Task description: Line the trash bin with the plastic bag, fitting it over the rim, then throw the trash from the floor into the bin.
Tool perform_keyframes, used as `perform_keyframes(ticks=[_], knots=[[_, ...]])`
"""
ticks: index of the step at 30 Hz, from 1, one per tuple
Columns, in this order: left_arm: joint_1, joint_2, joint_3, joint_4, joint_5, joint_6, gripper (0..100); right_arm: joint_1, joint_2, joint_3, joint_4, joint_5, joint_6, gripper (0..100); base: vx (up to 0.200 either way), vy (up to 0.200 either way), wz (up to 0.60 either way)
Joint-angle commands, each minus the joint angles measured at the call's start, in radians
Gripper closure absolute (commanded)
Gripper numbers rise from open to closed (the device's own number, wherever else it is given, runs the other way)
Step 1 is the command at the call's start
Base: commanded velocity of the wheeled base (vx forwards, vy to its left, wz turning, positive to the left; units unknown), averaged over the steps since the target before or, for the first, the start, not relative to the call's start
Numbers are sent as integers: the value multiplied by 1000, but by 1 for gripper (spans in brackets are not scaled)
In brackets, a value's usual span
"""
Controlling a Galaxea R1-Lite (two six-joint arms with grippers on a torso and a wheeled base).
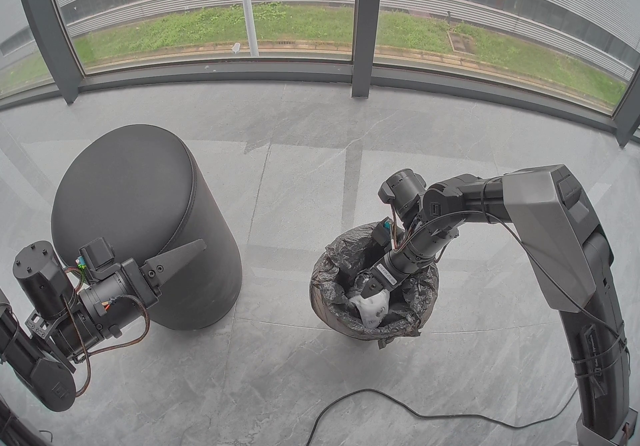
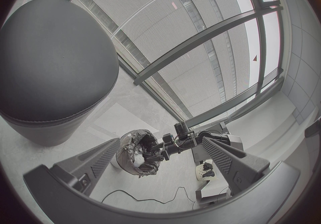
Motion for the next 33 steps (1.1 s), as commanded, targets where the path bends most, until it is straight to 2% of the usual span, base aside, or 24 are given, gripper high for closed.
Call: perform_keyframes(ticks=[1, 6, 9, 13, 14, 15, 16, 17, 18, 19, 21, 22, 24, 25, 26, 31, 32, 33], knots=[[1, 0, 0, -1, 0, 0, 0, -7, 12, 0, -3, 0, -1, 0, 0, 0, 0], [1, -3, 0, -1, 1, 1, 0, -3, -18, 0, -52, 2, -1, 0, 0, 0, 0], [-1, -26, 1, -1, 0, 7, 0, -13, -108, 0, -79, 0, 2, 0, 0, 0, 0], [-8, -69, 15, -1, -2, 29, 0, -100, -203, 0, -53, 2, 2, 0, 0, 0, 0], [-16, -125, 46, -1, -8, 73, 0, -221, -283, 0, 40, 14, -1, 0, 0, 0, 0], [-18, -129, 49, 1, -9, 76, 0, -232, -291, 0, 53, 16, -1, 0, 0, 0, 0], [-24, -189, 100, 1, -9, 119, 0, -372, -387, 0, 241, 42, -1, 0, 0, 0, 0], [-24, -230, 143, 1, -9, 145, 0, -470, -452, 0, 395, 83, -4, 0, 0, 0, 0], [-24, -241, 155, 1, -9, 151, 0, -493, -467, 0, 441, 100, -6, 0, 0, 0, 0], [-24, -292, 173, 24, -8, 185, 0, -594, -538, 0, 631, 178, -15, 0, 0, 0, 0], [-24, -292, 173, 24, -8, 185, 0, -594, -538, 0, 631, 178, -15, 0, 0, 0, 0], [10, -413, 173, 78, 1, 211, 0, -790, -714, 0, 979, 362, -92, 0, 0, 0, 0], [18, -425, 173, 81, 0, 211, 0, -806, -732, 0, 979, 376, -99, 0, 0, 0, 0], [61, -543, 173, 125, -9, 225, 0, -945, -863, 0, 973, 425, -133, 0, 0, 0, 0], [62, -592, 173, 157, -9, 231, 0, -976, -923, 0, 979, 427, -135, 0, 0, 0, 0], [70, -856, 173, 412, -6, 263, 0, -925, -1289, 0, 967, 422, -161, 0, 0, 0, 0], [70, -993, 173, 556, -6, 282, 0, -881, -1424, 0, 925, 425, -168, 0, 0, 0, 0], [70, -1060, 173, 625, -5, 288, 0, -853, -1479, 0, 901, 424, -172, 0, 0, 0, 0]])
